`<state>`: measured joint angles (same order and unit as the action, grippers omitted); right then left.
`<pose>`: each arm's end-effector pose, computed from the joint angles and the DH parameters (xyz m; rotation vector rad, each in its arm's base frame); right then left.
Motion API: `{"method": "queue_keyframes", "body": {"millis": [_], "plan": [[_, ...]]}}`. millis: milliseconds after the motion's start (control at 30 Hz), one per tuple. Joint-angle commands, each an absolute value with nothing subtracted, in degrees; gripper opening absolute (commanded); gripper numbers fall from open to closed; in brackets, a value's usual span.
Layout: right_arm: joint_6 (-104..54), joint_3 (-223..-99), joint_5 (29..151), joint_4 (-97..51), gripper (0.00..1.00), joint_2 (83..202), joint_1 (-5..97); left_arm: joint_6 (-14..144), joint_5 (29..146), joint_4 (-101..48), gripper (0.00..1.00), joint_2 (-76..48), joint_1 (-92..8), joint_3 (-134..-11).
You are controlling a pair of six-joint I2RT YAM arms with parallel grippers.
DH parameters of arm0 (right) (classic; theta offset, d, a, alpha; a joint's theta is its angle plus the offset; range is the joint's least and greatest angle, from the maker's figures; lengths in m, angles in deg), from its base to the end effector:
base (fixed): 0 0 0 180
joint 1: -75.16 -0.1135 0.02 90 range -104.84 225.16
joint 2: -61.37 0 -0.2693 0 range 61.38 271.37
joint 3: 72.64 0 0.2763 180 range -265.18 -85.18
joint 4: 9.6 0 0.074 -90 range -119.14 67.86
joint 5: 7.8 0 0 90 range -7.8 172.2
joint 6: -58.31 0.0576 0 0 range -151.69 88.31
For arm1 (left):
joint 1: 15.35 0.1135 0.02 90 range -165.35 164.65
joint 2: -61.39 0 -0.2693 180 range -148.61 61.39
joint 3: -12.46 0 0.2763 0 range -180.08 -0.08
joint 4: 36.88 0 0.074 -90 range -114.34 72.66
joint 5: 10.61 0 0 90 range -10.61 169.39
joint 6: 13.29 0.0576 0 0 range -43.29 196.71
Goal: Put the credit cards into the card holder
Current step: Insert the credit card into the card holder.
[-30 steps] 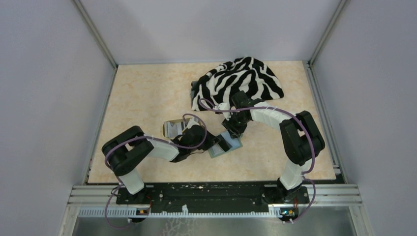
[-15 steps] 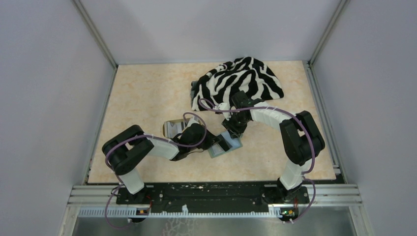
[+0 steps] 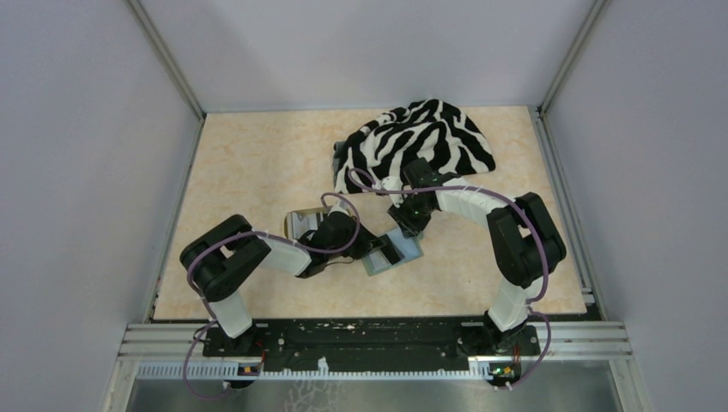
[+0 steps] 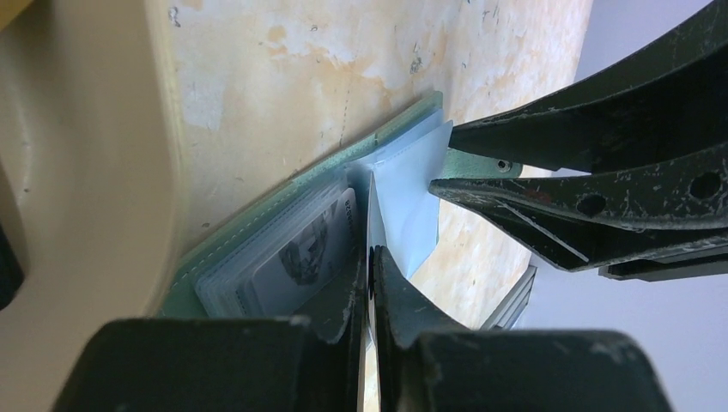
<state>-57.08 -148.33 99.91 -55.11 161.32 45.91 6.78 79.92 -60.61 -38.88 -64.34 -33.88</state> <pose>0.3081 0.1927 0.1443 -1.3379 2.4225 0.4473 0.2256 -0.2603 0.0890 -0.4228 2.3223 -1.1746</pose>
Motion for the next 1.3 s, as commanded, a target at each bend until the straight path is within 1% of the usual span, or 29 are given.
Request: {"method": "queue_keyframes", "body": {"millis": [0, 233, 467, 667, 867, 1267], "plan": [[-55.43, -150.31, 99.66, -52.91, 0.29, 161.63, 45.27, 9.34, 83.12, -61.89, 0.09, -40.47, -63.83, -32.82], [-54.92, -150.22, 99.22, -52.64, 0.23, 162.49, 45.13, 9.63, 84.25, -62.17, 0.09, -40.69, -63.17, -32.29], [-54.23, -150.27, 97.84, -52.05, 0.21, 163.27, 44.51, 9.64, 85.45, -63.36, 0.1, -41.26, -62.51, -32.03], [-53.81, -150.28, 96.97, -51.84, 0.2, 163.5, 44.31, 9.85, 87.87, -64.1, 0.1, -42.15, -61.52, -31.98], [-53.75, -150.3, 96.96, -51.89, 0.2, 163.5, 44.31, 9.67, 89.84, -65.27, 0.15, -43.21, -60.89, -32.03], [-53.71, -150.72, 97.6, -52.32, 0.2, 163.13, 44.23, 10.21, 90.37, -63.89, 0.14, -45.11, -60.72, -33.7]]}}
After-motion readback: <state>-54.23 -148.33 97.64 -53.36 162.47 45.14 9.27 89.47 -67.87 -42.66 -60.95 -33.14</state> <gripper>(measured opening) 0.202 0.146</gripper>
